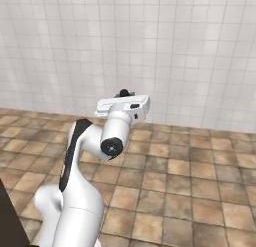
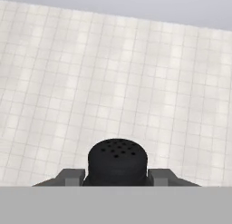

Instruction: Retrieve the shaker from the cabinet and place it next the steak on a plate on the dining table.

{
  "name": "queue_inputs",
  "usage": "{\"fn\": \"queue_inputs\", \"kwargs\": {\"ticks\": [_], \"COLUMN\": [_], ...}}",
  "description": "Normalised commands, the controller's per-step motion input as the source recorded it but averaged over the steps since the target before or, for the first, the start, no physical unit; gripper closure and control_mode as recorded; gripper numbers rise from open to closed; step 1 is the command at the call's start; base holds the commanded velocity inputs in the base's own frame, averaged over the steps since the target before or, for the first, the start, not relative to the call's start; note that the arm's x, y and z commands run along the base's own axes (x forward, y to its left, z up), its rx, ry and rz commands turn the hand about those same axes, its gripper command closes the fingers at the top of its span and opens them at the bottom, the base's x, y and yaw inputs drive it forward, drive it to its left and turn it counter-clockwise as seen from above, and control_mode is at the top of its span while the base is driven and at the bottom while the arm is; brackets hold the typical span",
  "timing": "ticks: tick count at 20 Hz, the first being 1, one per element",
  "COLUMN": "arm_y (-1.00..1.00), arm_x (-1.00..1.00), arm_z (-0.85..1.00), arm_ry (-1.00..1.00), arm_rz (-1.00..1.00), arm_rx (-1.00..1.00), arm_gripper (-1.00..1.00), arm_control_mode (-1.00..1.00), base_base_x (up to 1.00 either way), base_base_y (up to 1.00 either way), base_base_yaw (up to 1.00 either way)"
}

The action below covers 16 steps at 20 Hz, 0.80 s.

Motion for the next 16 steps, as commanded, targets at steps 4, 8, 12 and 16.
{"fn": "queue_inputs", "kwargs": {"ticks": [4,8,12,16], "arm_y": [0.00,0.00,0.00,0.00], "arm_x": [0.00,0.00,0.00,0.00], "arm_z": [0.00,0.00,0.00,0.00], "arm_ry": [0.00,0.00,0.00,0.00], "arm_rz": [0.00,0.00,0.00,0.00], "arm_rx": [0.00,0.00,0.00,0.00], "arm_gripper": [1.00,1.00,1.00,1.00], "arm_control_mode": [1.00,1.00,1.00,1.00], "base_base_x": [1.00,1.00,1.00,1.00], "base_base_y": [0.00,0.00,-0.02,-0.09], "base_base_yaw": [0.47,0.49,0.56,0.75]}}
